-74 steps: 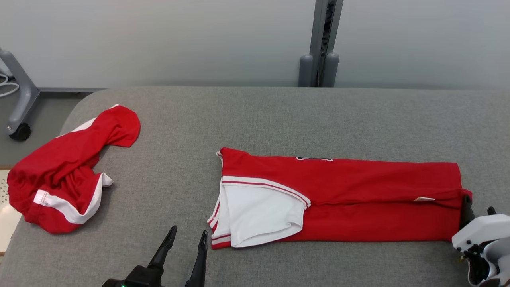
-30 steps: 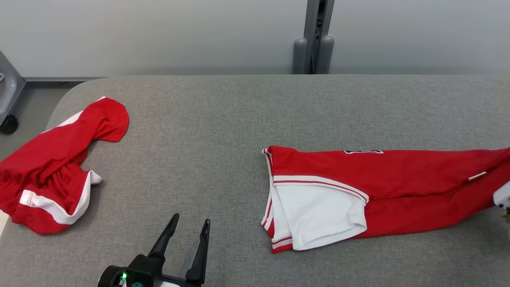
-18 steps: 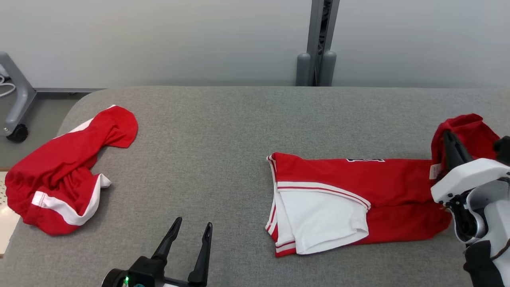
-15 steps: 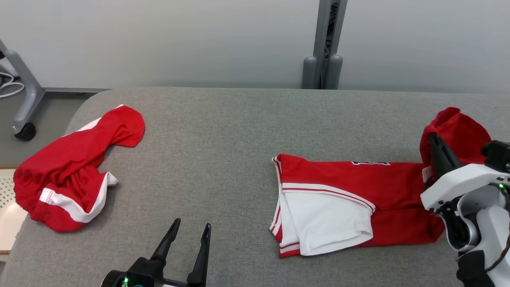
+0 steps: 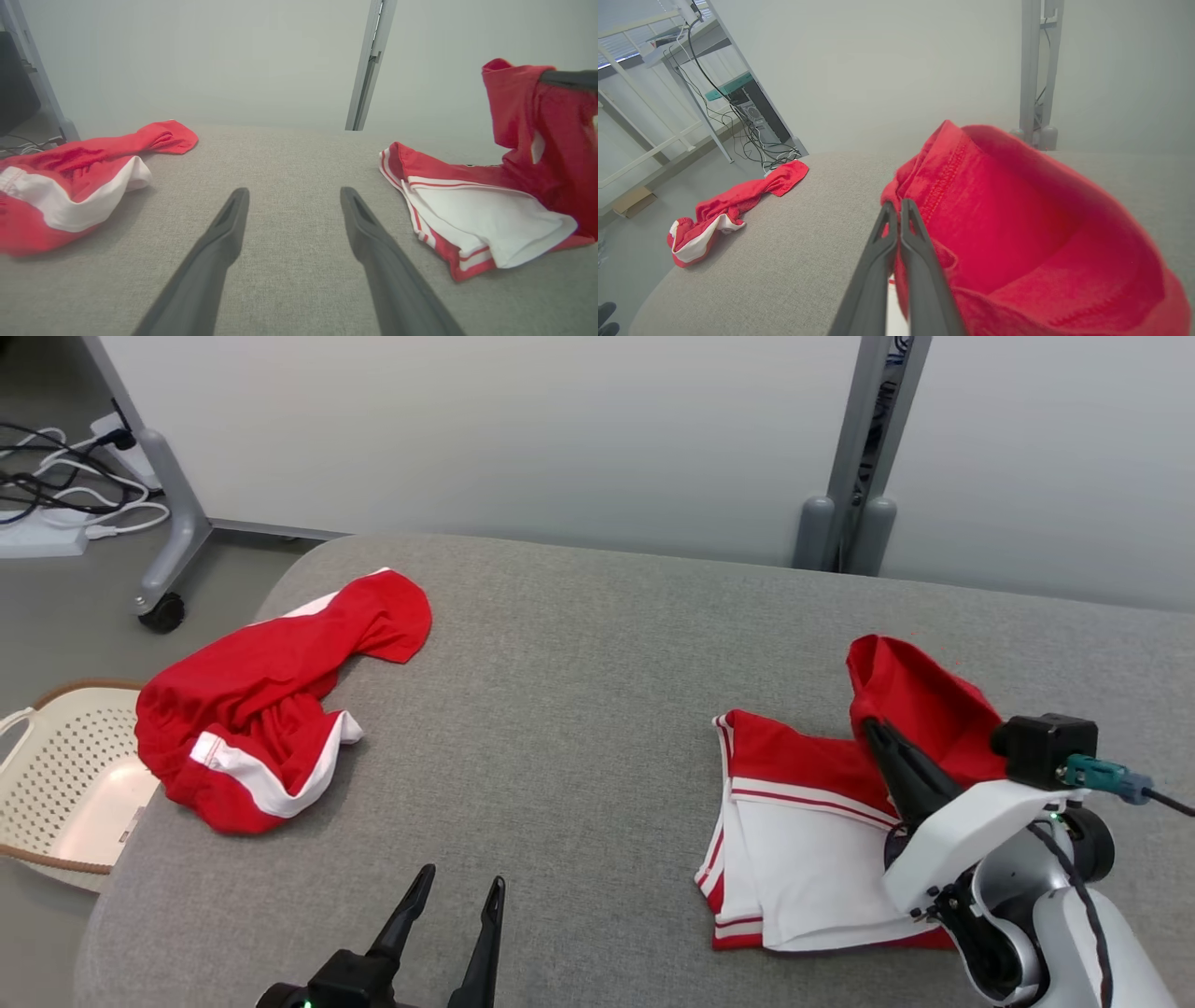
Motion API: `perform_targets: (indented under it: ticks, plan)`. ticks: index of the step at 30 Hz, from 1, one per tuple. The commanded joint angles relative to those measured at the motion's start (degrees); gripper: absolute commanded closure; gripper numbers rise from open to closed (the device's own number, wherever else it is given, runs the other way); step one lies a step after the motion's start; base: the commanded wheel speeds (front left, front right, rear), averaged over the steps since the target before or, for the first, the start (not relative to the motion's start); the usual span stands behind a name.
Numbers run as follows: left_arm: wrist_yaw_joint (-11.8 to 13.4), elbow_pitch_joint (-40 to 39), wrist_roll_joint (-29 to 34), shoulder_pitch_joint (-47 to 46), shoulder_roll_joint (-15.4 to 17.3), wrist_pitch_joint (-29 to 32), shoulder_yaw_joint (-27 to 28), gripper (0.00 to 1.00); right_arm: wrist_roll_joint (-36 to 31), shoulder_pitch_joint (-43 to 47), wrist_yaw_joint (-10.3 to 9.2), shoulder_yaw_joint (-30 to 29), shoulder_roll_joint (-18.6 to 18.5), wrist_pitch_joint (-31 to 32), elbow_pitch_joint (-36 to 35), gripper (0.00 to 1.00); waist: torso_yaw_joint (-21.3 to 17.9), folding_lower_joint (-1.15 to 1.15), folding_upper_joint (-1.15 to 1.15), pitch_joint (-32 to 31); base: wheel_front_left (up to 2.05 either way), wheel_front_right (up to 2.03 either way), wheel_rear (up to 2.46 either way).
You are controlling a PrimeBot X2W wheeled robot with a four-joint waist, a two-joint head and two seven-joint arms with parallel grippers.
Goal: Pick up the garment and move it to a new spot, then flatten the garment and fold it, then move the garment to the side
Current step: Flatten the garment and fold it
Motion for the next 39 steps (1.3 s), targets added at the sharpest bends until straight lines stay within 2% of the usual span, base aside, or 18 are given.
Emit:
perform_targets:
  ticks: [1, 6, 11, 17, 18, 19, 20, 21, 27, 33, 39]
  plan:
    - [-0.22, 0.27, -0.28, -0.59, 0.21, -0.23, -0.08, 0.0, -0.58, 0.62, -0.02, 0.3, 0.08, 0.66, -0.04, 1.0, 1.22, 0.0, 0.0, 0.05, 0.0, 0.0, 0.0]
    - [-0.75, 1.12, -0.63, -1.19, 0.02, -0.23, -0.76, 0.0, -2.98, 0.04, -0.02, 2.05, 0.44, 1.09, 3.84, 1.0, 3.56, 0.0, 0.0, 0.35, 0.0, 0.0, 0.0]
    - [-1.13, 2.33, -0.9, -1.52, -0.1, -0.23, -1.24, 0.0, -0.44, -1.6, -0.02, 5.79, 0.44, -0.42, 11.22, 1.0, 5.91, 0.0, 0.0, 0.26, 0.0, 0.0, 0.0]
    - [-1.31, 3.13, -1.05, -1.56, -0.15, -0.23, -1.33, 0.0, 1.22, -3.07, -0.01, 9.14, 0.44, -2.23, 16.17, 1.0, 6.89, 0.0, 0.0, -0.17, 0.0, 0.0, 0.0]
    - [-1.27, 3.21, -1.06, -1.45, -0.15, -0.23, -1.26, 0.0, 1.67, -3.35, -0.02, 9.71, 0.41, -2.59, 16.88, 0.97, 6.93, 0.0, 0.0, -0.28, 0.0, 0.0, 0.0]
    - [-1.22, 3.31, -1.06, -1.31, -0.15, -0.23, -1.16, 0.0, 2.13, -3.58, -0.01, 10.29, 0.4, -2.96, 17.54, 0.8, 6.92, 0.0, 0.0, -0.43, 0.0, 0.0, 0.0]
    - [-1.13, 3.38, -1.03, -1.12, -0.17, -0.23, -1.1, 0.0, 2.74, -3.82, -0.01, 10.99, 0.44, -3.55, 17.91, 0.09, 6.86, 0.0, 0.0, -0.56, 0.0, 0.0, 0.0]
    - [-1.03, 3.45, -1.01, -0.98, -0.16, -0.23, -1.01, 0.0, 3.4, -4.09, -0.01, 11.69, 0.45, -4.32, 18.05, 0.0, 6.75, 0.0, 0.0, -0.67, 0.0, 0.0, 0.0]
    - [-0.53, 3.08, -1.09, -0.62, -0.19, -0.23, -0.39, 0.0, 5.4, -4.65, -0.02, 13.05, 0.32, -10.43, 16.79, 0.0, 4.6, 0.0, 0.0, -1.64, 0.0, 0.0, 0.0]
    - [-0.27, 2.32, -1.03, -0.56, -0.23, -0.23, 0.15, 0.0, 0.92, -4.48, -0.02, 8.92, 0.33, -15.96, 15.1, 0.0, 0.22, 0.0, 0.0, -2.14, 0.0, 0.0, 0.0]
    - [-0.04, 1.47, -1.91, -1.74, -0.25, -0.23, -0.02, 0.0, -4.67, -3.21, -0.02, 3.34, 0.39, -18.72, 14.59, 0.0, -4.82, 0.0, 0.0, -1.94, 0.0, 0.0, 0.0]
